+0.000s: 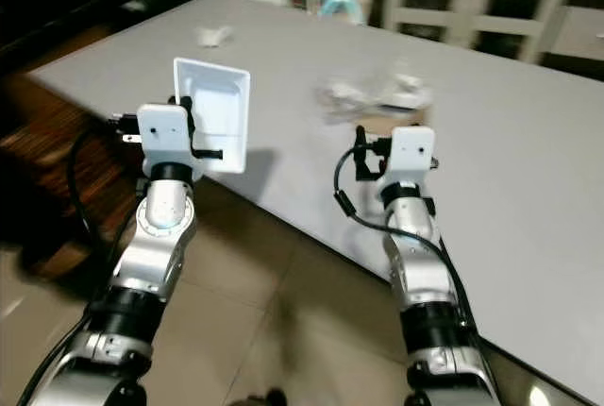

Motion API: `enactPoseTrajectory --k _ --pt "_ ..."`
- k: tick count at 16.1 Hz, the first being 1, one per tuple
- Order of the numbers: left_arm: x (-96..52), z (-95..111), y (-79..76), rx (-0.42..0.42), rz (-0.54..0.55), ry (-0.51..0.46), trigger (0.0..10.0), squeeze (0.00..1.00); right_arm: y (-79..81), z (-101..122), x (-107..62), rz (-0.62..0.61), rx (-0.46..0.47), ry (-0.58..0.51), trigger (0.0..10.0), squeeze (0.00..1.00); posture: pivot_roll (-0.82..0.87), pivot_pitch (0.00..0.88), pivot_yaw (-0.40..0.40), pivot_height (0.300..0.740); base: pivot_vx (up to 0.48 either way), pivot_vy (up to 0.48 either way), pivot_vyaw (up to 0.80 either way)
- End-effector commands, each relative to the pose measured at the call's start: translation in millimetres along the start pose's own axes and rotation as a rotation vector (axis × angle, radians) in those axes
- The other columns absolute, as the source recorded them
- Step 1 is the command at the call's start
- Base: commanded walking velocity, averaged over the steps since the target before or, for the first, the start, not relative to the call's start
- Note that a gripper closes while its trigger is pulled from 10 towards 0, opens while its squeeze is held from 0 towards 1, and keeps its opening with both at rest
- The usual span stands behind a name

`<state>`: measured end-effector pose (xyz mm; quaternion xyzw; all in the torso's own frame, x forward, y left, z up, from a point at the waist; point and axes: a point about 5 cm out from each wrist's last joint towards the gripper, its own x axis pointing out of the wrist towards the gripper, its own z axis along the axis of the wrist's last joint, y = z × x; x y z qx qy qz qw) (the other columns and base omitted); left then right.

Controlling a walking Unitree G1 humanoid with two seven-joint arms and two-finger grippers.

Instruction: Picking trash to rubbish bin

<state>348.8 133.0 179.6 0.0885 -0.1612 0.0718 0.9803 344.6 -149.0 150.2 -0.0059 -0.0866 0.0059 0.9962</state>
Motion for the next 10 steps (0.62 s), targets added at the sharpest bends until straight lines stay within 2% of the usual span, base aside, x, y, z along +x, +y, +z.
enactPoseTrajectory --k 1,10 --pt "-0.2 0.7 -3.1 0.001 -0.015 -0.002 10.0 0.00 0.0 1.0 0.3 0.001 0.009 0.001 10.0 0.00 -0.07 0.043 0.046 0.740 0.000 0.000 0.80" --pt "-0.5 0.4 -4.0 0.002 -0.014 0.001 10.0 0.00 1.0 0.3 -0.6 0.012 0.011 0.009 10.0 0.00 -0.07 0.053 0.042 0.740 0.000 0.000 0.80"
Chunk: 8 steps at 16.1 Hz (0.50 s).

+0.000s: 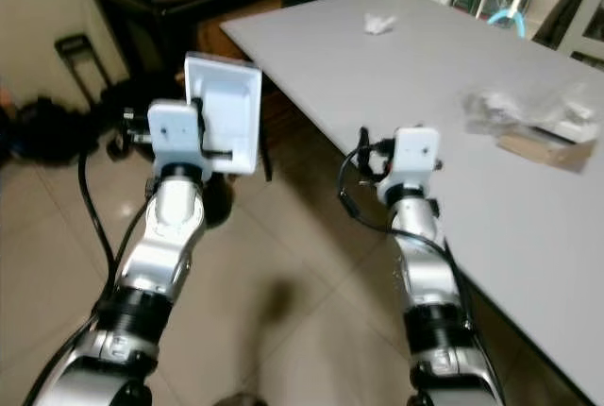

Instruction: Picking trash to rubbish bin

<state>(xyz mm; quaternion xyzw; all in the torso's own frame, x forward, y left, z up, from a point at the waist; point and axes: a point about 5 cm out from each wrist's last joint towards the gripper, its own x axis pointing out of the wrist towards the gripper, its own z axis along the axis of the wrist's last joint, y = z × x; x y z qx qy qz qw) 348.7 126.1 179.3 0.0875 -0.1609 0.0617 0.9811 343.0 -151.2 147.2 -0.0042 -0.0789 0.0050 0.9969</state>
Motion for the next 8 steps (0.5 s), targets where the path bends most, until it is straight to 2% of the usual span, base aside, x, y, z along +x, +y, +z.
enactPoseTrajectory --k 1,8 --pt "0.5 -0.8 2.9 0.007 0.006 0.003 10.0 0.00 3.7 3.0 1.5 0.016 0.007 -0.006 10.0 0.00 -0.07 0.054 0.042 0.740 0.000 0.000 0.80" --pt "-1.0 -3.7 2.7 0.009 0.000 0.014 10.0 0.00 5.4 1.1 0.5 0.028 0.006 0.003 10.0 0.00 -0.07 0.058 0.038 0.740 0.000 0.000 0.80"
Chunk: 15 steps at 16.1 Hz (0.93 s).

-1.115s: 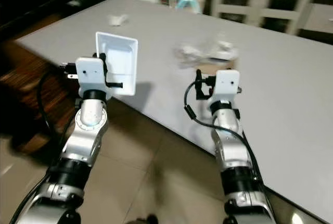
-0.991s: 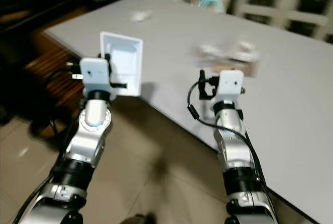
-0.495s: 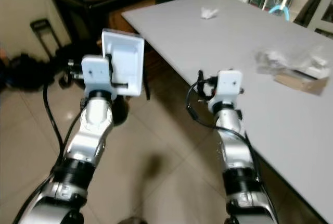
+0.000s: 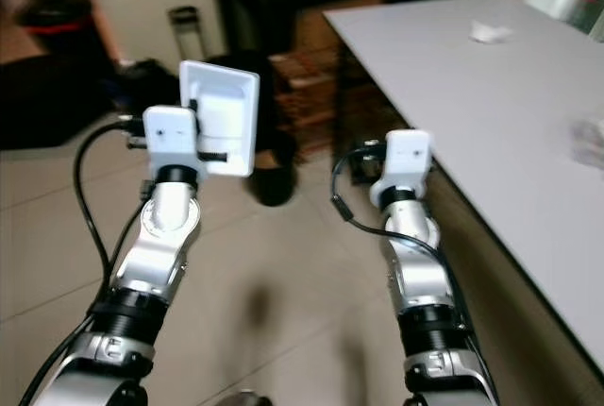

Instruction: Picking trash to rubbish bin

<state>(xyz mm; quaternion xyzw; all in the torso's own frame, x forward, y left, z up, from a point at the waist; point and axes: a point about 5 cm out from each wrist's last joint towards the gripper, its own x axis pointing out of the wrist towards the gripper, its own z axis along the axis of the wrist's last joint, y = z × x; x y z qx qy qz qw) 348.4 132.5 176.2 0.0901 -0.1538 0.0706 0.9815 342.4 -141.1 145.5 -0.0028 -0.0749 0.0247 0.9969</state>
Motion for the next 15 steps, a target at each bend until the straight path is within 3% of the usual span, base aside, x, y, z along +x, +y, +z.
enactPoseTrajectory --k 1,2,12,15 --pt "-0.7 -0.2 -2.9 0.001 -0.015 0.001 10.0 0.00 -4.4 2.7 1.2 -0.009 0.000 -0.004 10.0 0.00 -0.07 0.058 0.038 0.740 0.000 0.000 0.80" --pt "-1.0 -1.5 -2.9 0.002 -0.017 0.006 10.0 0.00 -4.0 2.6 1.4 -0.006 0.004 -0.003 10.0 0.00 -0.07 0.058 0.038 0.740 0.000 0.000 0.80" --pt "-6.5 -15.5 -12.9 -0.073 -0.093 0.102 10.0 0.00 2.9 -5.3 -0.3 0.038 0.024 0.048 10.0 0.00 -0.07 0.060 0.043 0.740 0.000 0.000 0.00" --pt "-6.3 -16.8 -10.2 -0.083 -0.080 0.112 10.0 0.00 6.1 -6.8 -0.9 0.063 0.016 0.058 10.0 0.00 -0.07 0.060 0.042 0.740 0.444 0.000 0.00"
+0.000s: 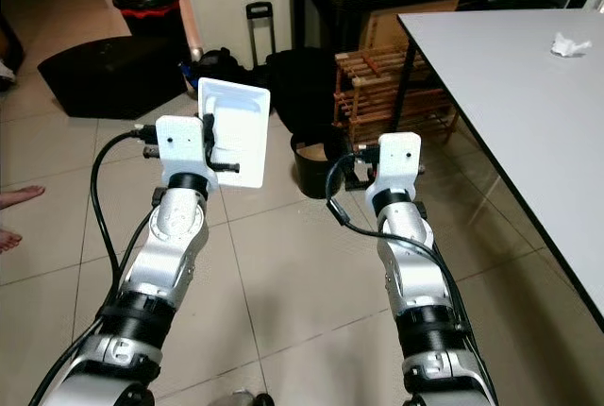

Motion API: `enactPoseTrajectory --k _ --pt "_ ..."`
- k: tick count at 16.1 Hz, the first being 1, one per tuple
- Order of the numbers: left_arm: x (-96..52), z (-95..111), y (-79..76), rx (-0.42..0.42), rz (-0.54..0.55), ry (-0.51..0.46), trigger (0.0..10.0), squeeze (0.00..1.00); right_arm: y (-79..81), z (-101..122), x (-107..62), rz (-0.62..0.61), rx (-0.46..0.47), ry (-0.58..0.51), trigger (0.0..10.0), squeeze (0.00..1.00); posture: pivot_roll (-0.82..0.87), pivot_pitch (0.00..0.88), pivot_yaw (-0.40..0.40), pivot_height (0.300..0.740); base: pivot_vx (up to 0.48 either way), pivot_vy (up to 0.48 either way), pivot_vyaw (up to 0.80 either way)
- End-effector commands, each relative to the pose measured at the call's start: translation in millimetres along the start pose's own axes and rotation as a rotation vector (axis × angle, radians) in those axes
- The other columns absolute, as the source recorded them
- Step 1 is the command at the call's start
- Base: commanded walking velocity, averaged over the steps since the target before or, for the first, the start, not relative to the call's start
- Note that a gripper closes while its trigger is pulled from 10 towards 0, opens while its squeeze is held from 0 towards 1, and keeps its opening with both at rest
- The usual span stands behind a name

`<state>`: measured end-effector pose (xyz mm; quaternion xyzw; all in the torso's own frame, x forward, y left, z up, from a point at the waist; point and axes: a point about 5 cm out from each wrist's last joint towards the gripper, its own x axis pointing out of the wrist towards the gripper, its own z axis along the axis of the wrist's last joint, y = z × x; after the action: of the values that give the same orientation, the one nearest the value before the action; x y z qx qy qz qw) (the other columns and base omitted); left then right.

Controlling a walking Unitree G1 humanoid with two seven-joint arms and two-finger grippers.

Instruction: Picking trash to rubbish bin

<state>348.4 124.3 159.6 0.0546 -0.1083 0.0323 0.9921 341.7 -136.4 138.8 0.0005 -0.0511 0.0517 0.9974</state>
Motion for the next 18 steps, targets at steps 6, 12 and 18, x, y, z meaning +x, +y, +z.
enactPoseTrajectory --k 6,12,18 --pt "0.1 -2.1 -1.0 -0.009 -0.009 0.022 10.0 0.00 4.0 -3.5 0.5 0.038 -0.012 0.033 10.0 0.00 -0.07 0.053 0.041 0.740 0.469 0.000 0.00" --pt "1.5 0.2 -1.5 -0.007 -0.013 0.018 10.0 0.00 7.7 -5.0 0.8 0.059 -0.009 0.041 10.0 0.00 -0.07 0.039 0.046 0.740 0.469 0.000 0.00" --pt "1.8 0.6 -2.6 -0.003 -0.022 0.018 10.0 0.00 10.1 -6.1 0.2 0.071 -0.012 0.044 10.0 0.00 -0.07 0.048 0.045 0.740 0.469 0.000 0.00"
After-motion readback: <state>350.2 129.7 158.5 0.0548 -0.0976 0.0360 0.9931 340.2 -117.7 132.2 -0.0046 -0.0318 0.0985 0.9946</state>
